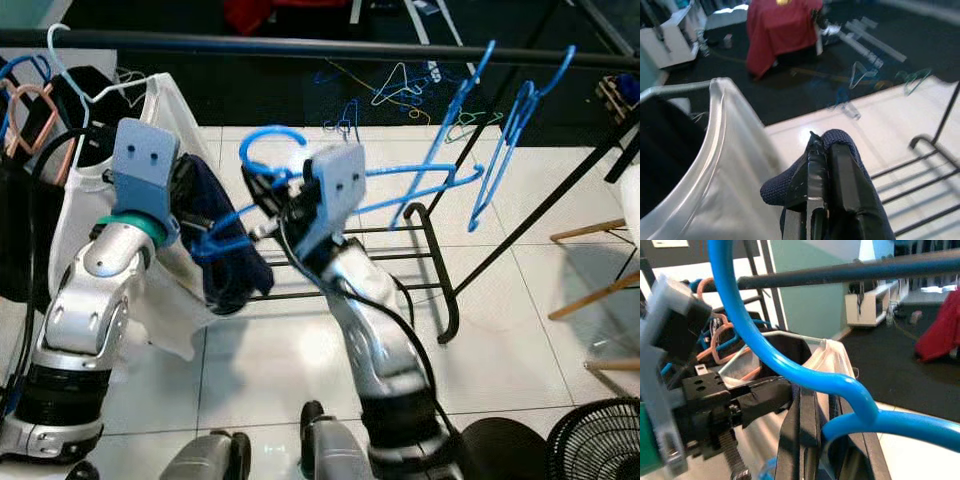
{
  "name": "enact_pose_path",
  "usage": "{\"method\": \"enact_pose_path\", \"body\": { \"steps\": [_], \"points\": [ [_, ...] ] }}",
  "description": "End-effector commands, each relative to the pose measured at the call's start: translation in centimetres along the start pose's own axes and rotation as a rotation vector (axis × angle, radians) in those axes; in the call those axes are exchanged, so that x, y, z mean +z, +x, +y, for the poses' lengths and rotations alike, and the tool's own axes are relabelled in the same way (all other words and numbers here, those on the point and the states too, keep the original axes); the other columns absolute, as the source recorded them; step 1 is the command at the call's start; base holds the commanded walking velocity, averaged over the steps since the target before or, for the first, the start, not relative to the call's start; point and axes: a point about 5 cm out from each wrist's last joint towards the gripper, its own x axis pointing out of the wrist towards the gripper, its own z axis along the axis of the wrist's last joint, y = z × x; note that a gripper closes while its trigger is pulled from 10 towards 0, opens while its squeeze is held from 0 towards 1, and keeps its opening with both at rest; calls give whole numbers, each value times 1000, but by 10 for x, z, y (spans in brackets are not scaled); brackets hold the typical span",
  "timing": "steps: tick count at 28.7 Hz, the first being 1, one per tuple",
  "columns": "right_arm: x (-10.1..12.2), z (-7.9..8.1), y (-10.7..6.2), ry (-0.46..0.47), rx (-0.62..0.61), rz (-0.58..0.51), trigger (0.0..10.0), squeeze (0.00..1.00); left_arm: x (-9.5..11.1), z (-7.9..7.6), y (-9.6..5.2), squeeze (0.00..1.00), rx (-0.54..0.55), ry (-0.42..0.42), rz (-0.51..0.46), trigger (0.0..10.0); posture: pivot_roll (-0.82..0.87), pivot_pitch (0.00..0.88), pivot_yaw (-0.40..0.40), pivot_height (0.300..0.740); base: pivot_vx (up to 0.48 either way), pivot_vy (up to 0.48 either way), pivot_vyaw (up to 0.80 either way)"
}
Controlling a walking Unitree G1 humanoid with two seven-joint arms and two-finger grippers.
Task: Hang hanger
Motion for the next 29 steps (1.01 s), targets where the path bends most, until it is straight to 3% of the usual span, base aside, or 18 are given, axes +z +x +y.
{"method": "enact_pose_path", "body": {
  "steps": [1, 3, 6, 11, 16, 29],
  "points": [
    [-9, 0, 2, -18, -23, 11, 10000, 0, 11, -2, -1, 0, -24, -29, -41, 10000, 32, 154, 52, 740, 0, 0, 0],
    [-16, 2, 6, -81, -8, 37, 10000, 0, 14, -4, -1, 0, -35, -33, -51, 10000, 42, 150, 51, 740, 0, 0, 0],
    [-16, 2, 6, -81, -8, 37, 10000, 0, 14, -4, -1, 0, -35, -33, -51, 10000, 42, 150, 51, 740, 0, 0, 0],
    [-24, 8, 3, -162, 53, 94, 10000, 0, 7, -2, -2, 0, -25, -4, -31, 10000, 42, 144, 48, 740, 0, 0, 0],
    [-12, 4, -3, -178, 62, 58, 10000, 0, -17, -1, -3, 0, -12, 69, 43, 10000, 27, 136, 50, 740, 0, 0, 0],
    [-8, -4, -3, -196, 26, 8, 10000, 0, -24, 0, -12, 0, -18, 37, 76, 10000, 29, 121, 36, 740, 0, 0, 0]
  ]
}}
